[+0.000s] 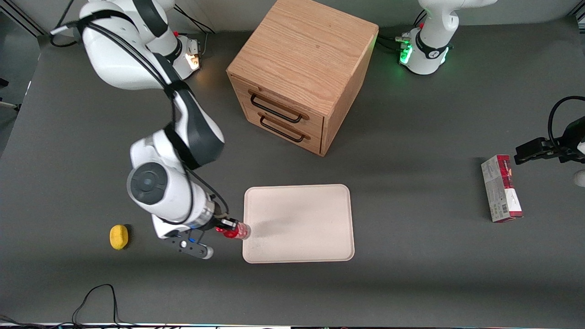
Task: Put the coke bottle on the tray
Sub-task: 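Carry the bottle to the cream tray and lower it upright onto it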
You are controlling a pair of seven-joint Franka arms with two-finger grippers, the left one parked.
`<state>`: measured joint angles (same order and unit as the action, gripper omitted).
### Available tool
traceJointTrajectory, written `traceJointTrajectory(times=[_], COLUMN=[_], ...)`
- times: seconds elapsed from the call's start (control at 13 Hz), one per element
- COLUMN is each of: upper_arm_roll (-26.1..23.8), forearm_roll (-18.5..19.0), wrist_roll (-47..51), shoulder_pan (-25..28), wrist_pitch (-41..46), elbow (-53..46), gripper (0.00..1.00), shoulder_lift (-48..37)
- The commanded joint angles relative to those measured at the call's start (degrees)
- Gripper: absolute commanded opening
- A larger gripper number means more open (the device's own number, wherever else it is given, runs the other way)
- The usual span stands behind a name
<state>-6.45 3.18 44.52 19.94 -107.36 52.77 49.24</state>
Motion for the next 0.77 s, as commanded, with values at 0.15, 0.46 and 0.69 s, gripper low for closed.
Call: traceJointTrajectory(times=[0.15,0.46,0.69], upper_arm_roll=[0.4,0.9,0.9], forearm_roll=[2.6,4.8,5.0], wrist_roll=[3.8,4.3,4.3], shoulder_pan=[2.0,3.1,3.1], wrist_pitch=[-4.7,-5.3,-5.7], elbow=[-3.9,-3.9,-3.8], gripper=[0.00,0.00,0.00], shoulder_lift=[5.5,6.7,6.7])
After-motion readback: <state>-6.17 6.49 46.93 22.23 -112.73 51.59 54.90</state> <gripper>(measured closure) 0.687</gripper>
